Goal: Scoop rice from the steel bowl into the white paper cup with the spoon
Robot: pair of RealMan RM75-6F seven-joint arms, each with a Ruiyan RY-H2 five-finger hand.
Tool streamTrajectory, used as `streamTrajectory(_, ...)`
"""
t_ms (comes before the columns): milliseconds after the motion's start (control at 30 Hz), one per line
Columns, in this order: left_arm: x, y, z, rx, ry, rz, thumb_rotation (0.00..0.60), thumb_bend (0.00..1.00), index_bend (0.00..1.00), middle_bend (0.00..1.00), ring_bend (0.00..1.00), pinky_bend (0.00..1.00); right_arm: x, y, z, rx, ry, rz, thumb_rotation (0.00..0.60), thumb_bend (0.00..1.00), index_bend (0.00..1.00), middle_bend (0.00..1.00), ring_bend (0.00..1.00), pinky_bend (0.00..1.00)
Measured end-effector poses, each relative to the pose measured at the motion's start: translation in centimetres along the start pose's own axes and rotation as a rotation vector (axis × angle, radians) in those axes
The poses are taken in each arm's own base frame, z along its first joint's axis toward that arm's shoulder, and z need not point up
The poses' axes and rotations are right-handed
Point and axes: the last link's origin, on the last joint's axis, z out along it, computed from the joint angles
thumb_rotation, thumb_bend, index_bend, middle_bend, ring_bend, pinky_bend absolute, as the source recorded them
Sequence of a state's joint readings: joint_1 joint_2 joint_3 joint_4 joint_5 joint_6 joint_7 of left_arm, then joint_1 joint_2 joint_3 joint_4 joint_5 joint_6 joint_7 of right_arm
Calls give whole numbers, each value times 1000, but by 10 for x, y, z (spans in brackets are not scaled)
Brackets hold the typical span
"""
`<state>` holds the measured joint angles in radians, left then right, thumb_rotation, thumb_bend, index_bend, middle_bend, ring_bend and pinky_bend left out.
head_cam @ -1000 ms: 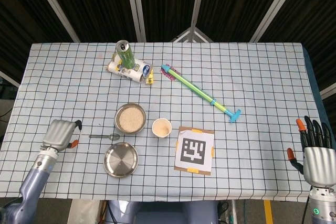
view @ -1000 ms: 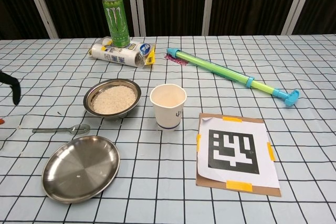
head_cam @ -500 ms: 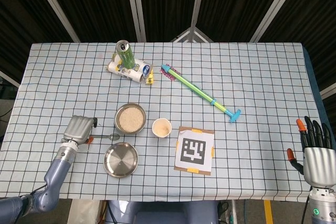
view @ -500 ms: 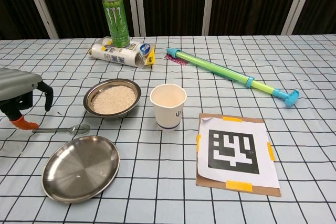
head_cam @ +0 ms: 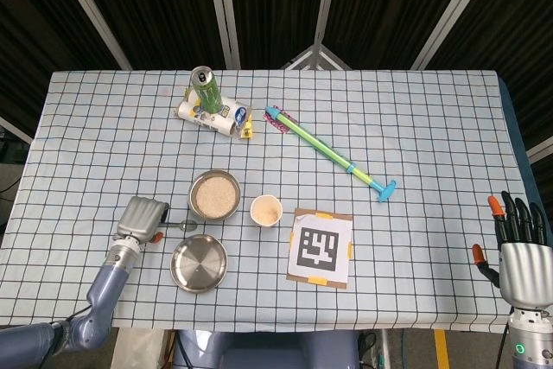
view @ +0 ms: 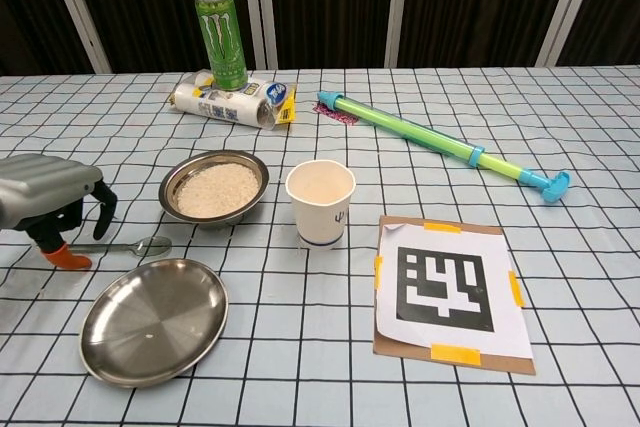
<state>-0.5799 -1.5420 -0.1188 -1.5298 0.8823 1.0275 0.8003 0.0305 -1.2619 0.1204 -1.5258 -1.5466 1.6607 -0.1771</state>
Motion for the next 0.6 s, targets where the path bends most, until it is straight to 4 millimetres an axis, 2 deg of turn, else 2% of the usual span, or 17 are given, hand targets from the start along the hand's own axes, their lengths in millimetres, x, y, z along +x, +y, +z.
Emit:
streamTrajectory(333, 1, -3, 3, 22, 7, -20, 600, 361, 537, 992, 1000, 1000, 0, 0, 0, -1, 0, 0, 600, 383, 0, 0, 0, 0)
streamTrajectory(600, 1, -7, 3, 35, -16, -44, 600, 366, 524, 992, 1000, 1000, 0, 0, 0, -1, -2, 0, 600, 383, 0, 0, 0, 0)
